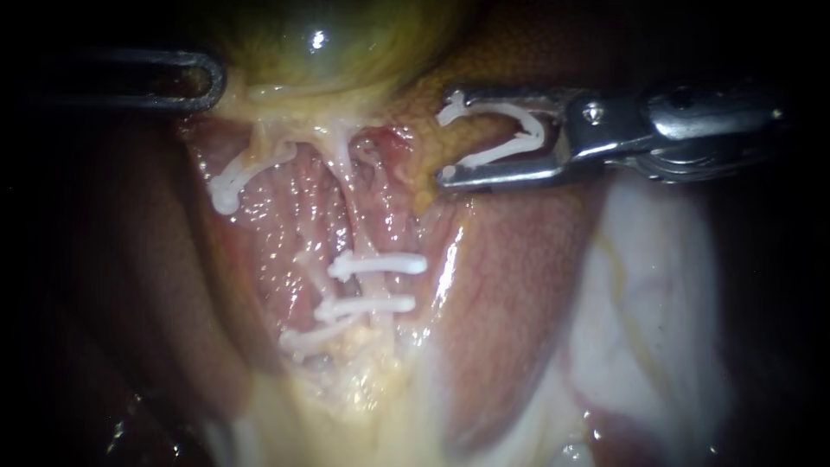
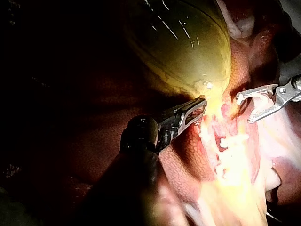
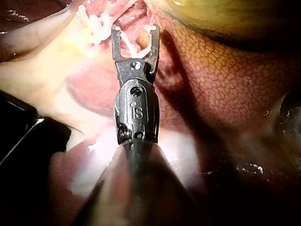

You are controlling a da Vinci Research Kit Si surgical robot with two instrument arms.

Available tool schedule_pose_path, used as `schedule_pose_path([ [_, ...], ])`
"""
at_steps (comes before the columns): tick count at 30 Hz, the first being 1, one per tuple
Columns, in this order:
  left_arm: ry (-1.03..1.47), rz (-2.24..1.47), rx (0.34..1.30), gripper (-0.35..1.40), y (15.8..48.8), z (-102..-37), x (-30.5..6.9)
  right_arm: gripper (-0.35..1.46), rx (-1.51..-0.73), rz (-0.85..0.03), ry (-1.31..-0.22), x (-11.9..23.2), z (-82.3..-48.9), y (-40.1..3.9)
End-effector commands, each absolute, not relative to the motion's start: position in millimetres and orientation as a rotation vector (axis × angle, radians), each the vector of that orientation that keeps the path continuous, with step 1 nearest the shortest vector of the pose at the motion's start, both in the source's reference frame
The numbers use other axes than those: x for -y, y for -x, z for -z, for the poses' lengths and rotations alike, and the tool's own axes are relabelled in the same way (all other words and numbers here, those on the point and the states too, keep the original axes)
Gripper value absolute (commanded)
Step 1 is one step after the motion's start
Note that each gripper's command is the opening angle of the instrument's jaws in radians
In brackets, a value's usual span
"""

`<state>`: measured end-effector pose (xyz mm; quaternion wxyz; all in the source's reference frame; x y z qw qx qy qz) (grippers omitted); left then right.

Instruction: Clipping third clip right tube

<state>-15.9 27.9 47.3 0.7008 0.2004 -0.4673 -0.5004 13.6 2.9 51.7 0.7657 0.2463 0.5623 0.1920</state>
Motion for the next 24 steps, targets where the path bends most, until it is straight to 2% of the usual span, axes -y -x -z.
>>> schedule_pose_path([
  [1,-0.446,1.114,1.041,-0.35,15.9,-47.3,-27.9,0.49,-1.217,-0.429,-0.552,-2.6,-51.9,-13.9],
  [17,-0.45,1.11,1.043,-0.35,16.3,-47.4,-27.6,0.48,-1.202,-0.488,-0.684,-0.5,-56.7,-19.1],
  [24,-0.45,1.111,1.043,-0.35,16.4,-47.4,-27.6,0.47,-1.301,-0.552,-0.806,-0.8,-57.9,-20.4],
])
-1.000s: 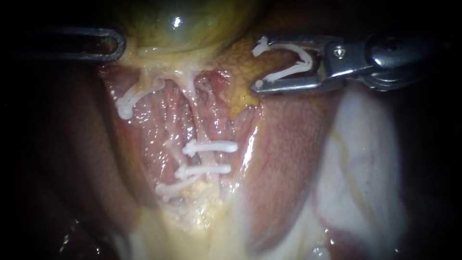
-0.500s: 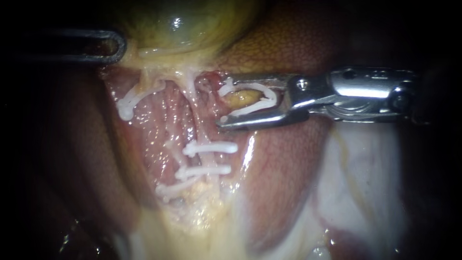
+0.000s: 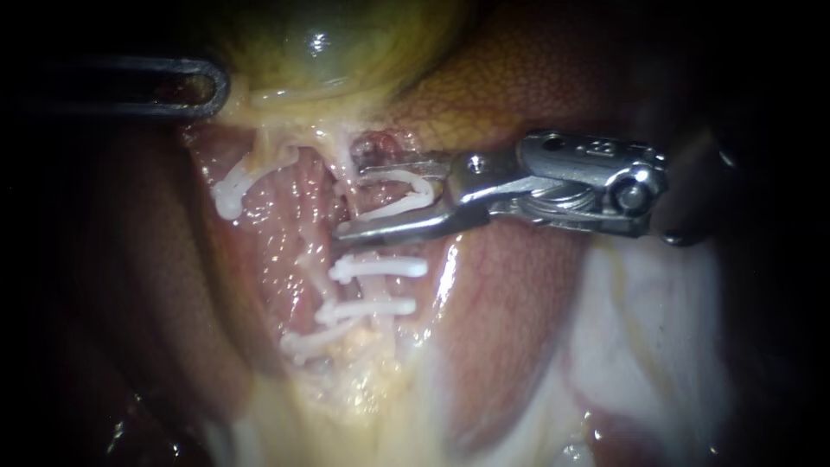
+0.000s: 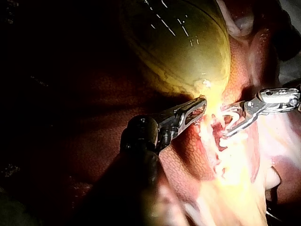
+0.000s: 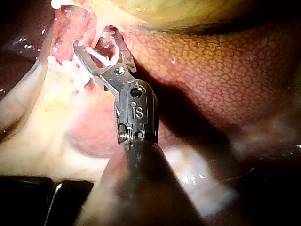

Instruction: Clipping third clip right tube

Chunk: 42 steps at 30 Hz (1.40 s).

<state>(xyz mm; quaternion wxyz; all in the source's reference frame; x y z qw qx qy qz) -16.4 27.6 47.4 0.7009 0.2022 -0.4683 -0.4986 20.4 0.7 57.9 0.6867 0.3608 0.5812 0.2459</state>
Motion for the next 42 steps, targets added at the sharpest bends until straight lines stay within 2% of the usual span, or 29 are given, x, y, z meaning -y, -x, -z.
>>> schedule_pose_path([
  [1,-0.45,1.111,1.043,-0.35,16.4,-47.4,-27.6,0.47,-1.318,-0.555,-0.821,-0.8,-58.0,-20.5],
  [10,-0.449,1.111,1.042,-0.35,16.5,-47.4,-27.5,0.45,-1.463,-0.536,-0.969,-0.9,-57.8,-20.7],
  [19,-0.448,1.111,1.043,-0.35,16.5,-47.4,-27.5,0.43,-1.538,-0.513,-1.027,-1.0,-56.1,-20.9],
  [37,-0.45,1.11,1.043,-0.35,16.7,-47.5,-27.4,0.26,-1.524,-0.559,-1.063,-1.5,-55.6,-21.3],
  [42,-0.449,1.11,1.043,-0.35,16.7,-47.6,-27.4,0.13,-1.519,-0.567,-1.073,-1.5,-55.6,-21.2],
])
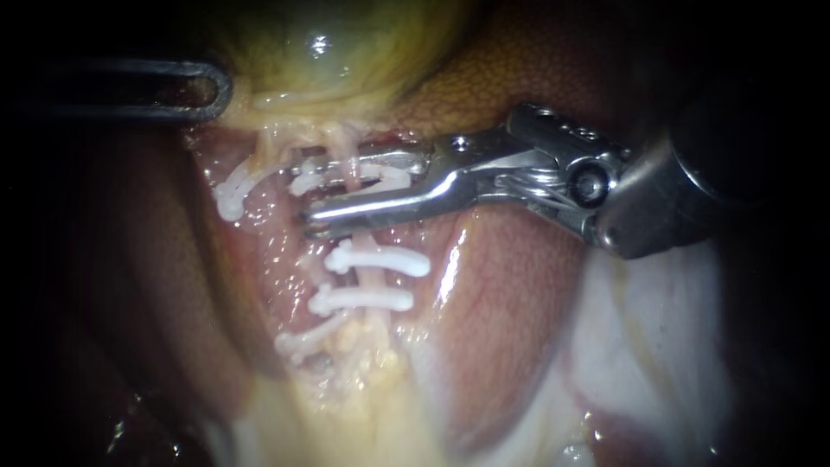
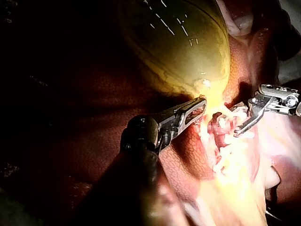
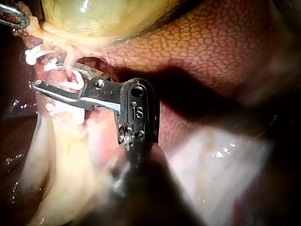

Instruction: Clipping third clip right tube

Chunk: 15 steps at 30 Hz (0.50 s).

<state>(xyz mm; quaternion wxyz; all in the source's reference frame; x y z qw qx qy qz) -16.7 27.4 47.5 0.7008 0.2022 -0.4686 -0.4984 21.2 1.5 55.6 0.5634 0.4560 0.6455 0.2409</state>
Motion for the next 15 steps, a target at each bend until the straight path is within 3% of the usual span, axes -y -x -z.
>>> schedule_pose_path([
  [1,-0.449,1.11,1.043,-0.35,16.7,-47.6,-27.4,0.1,-1.517,-0.571,-1.078,-1.5,-55.6,-21.2],
  [8,-0.449,1.11,1.043,-0.35,16.7,-47.6,-27.4,-0.12,-1.508,-0.588,-1.097,-1.5,-55.6,-21.1],
  [11,-0.449,1.11,1.043,-0.35,16.8,-47.6,-27.4,-0.35,-1.49,-0.622,-1.118,-1.5,-55.6,-21.0],
  [15,-0.448,1.11,1.043,-0.35,16.8,-47.6,-27.3,-0.35,-1.479,-0.643,-1.123,-1.6,-55.7,-21.0],
])
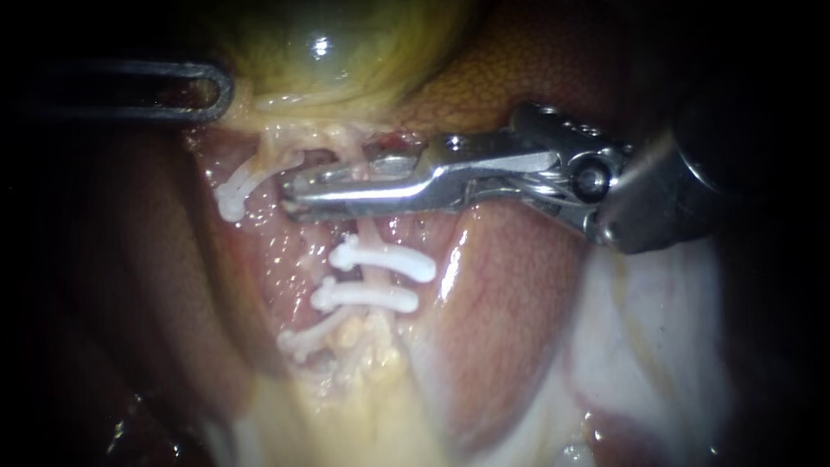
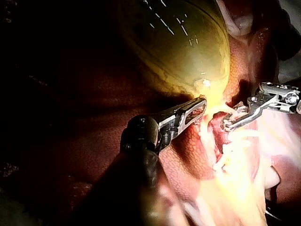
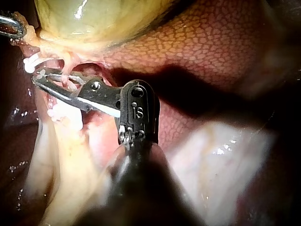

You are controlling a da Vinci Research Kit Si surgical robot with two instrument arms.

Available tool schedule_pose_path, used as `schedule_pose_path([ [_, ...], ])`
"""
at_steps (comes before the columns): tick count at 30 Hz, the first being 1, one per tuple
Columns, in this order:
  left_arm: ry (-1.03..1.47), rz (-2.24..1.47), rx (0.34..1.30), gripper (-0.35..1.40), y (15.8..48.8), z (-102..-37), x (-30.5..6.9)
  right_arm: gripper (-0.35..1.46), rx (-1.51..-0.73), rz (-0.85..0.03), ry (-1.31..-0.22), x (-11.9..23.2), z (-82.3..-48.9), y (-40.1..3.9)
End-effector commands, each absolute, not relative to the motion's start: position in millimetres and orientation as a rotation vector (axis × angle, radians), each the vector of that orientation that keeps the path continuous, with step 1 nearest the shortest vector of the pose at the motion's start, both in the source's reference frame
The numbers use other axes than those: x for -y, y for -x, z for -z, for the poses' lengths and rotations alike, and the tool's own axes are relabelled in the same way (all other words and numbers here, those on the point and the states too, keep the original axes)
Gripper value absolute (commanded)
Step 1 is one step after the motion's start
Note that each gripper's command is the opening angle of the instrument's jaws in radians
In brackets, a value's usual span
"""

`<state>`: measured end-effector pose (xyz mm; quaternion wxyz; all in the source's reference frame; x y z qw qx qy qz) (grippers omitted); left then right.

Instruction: Clipping third clip right tube

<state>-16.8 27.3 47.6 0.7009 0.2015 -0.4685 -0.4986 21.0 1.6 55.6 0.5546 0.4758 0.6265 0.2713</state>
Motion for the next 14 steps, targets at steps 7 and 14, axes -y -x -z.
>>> schedule_pose_path([
  [7,-0.451,1.109,1.044,-0.35,16.8,-47.7,-27.3,-0.35,-1.479,-0.642,-1.122,-1.6,-56.1,-21.0],
  [14,-0.451,1.109,1.044,-0.35,16.8,-47.7,-27.3,-0.35,-1.479,-0.642,-1.121,-1.6,-56.2,-20.9],
])
